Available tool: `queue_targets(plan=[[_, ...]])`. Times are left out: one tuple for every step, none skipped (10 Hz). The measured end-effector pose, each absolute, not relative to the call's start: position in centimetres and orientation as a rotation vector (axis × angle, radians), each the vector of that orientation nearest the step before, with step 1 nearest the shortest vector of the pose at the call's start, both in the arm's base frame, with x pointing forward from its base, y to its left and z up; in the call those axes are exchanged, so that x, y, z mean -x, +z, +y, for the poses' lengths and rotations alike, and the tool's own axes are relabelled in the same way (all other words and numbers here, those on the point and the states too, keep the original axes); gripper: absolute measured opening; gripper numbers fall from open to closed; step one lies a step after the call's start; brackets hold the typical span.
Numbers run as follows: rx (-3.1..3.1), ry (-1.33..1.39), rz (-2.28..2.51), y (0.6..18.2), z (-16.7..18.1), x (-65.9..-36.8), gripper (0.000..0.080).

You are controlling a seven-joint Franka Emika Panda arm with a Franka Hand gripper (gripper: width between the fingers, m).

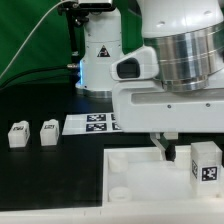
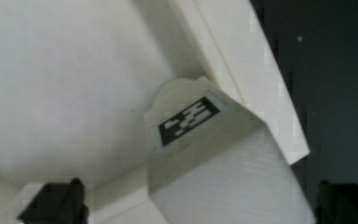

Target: Assemble one leg

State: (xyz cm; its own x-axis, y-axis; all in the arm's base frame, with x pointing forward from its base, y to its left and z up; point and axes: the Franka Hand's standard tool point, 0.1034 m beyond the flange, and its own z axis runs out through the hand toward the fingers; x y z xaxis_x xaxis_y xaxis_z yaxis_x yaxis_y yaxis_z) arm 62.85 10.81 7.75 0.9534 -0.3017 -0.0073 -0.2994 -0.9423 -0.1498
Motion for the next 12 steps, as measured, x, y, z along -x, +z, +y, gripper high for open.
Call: queue_targets(plan=[[2.981, -0.032, 0.314, 7.62, 11.04, -62.68, 0.0649], [2.979, -0.032, 0.33, 7.61, 10.9, -62.71, 0.0649], [2.976, -0.029, 0.359, 7.61, 10.9, -62.71, 0.0536], [2.976, -0.029, 0.358, 7.61, 10.89, -62.71, 0.0536], [2.969, -0.026, 0.4, 7.6, 10.93, -62.71, 0.0383], [2.94, -0.014, 0.575, 7.6, 10.87, -62.71, 0.0291], [2.912, -0.003, 0.706, 7.58, 10.84, -62.71, 0.0291], [2.896, 0.001, 0.768, 7.57, 10.82, -62.7, 0.0291], [2.807, 0.024, 1.046, 7.53, 10.77, -62.7, 0.0291], [2.703, 0.042, 1.304, 7.46, 10.73, -62.7, 0.0291], [2.587, 0.063, 1.516, 7.44, 10.66, -62.69, 0.0291], [2.41, 0.1, 1.764, 7.42, 10.54, -62.67, 0.0291]])
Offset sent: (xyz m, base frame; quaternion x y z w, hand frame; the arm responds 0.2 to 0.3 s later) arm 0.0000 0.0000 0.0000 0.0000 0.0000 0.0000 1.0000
